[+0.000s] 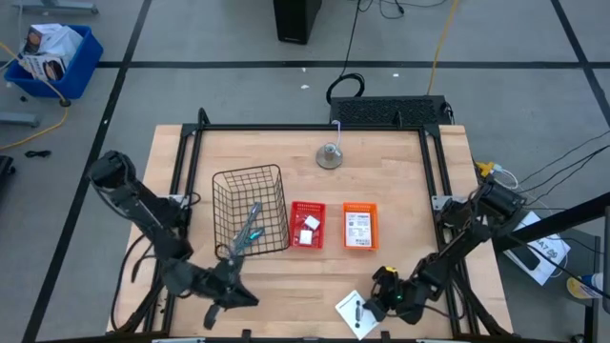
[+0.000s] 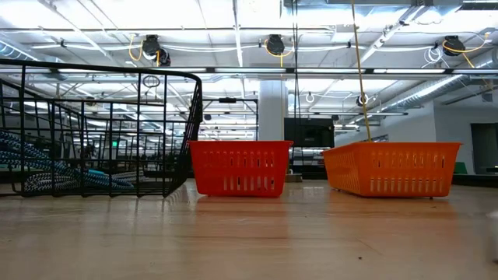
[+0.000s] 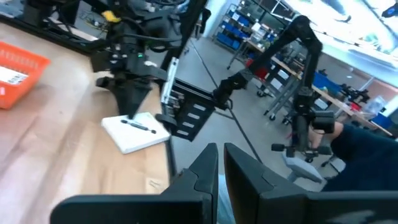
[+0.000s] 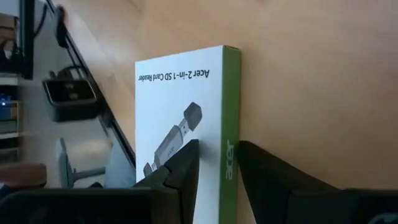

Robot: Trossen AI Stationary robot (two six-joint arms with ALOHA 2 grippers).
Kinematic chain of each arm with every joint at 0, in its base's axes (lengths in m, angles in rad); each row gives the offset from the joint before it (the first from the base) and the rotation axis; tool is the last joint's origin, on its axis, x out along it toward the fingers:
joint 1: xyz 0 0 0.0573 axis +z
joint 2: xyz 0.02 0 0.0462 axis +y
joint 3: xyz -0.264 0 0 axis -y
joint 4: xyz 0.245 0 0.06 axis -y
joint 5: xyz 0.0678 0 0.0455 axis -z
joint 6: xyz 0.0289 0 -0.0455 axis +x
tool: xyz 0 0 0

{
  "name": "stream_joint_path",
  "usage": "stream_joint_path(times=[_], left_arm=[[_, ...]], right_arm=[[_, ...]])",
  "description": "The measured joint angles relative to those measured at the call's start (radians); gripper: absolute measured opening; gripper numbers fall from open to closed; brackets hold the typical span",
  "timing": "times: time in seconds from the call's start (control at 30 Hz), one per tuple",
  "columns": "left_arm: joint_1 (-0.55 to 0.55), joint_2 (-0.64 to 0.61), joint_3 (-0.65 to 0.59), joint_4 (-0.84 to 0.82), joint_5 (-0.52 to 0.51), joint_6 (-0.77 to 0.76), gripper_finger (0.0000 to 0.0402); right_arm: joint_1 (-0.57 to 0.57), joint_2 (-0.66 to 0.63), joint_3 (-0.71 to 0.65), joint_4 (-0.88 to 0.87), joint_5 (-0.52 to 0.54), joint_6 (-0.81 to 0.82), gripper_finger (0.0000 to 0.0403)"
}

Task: Pick and place items into bin
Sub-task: Put the card reader box into the orange basket

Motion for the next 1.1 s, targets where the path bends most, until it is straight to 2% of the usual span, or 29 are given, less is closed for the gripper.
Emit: stream_joint_path(times=[0.2, 0.37, 0.67, 0.93, 1.1], left_arm=[[-0.114, 0.007, 0.124, -0.204, -0.096, 0.001, 0.0031], [-0.161, 0.089, 0.221, -0.325, -0.117, 0.017, 0.0031], [-0.095, 0.287, 0.296, -0.336, -0.110, -0.034, 0.0031], [-0.034, 0.374, 0.298, -0.341, -0.141, -0.078, 0.0031], [-0.013, 0.409, 0.298, -0.346, -0.086, -0.062, 0.0031]], right_arm=[[-0.025, 0.007, 0.000, 0.017, 0.024, -0.093, 0.0109], [-0.025, 0.007, 0.000, 0.019, 0.024, -0.184, 0.0109], [-0.030, 0.006, -0.001, 0.024, 0.170, -0.245, 0.0109], [-0.040, 0.007, -0.002, 0.034, 0.185, -0.271, 0.0109], [-0.042, 0.007, -0.002, 0.037, 0.184, -0.271, 0.0109]])
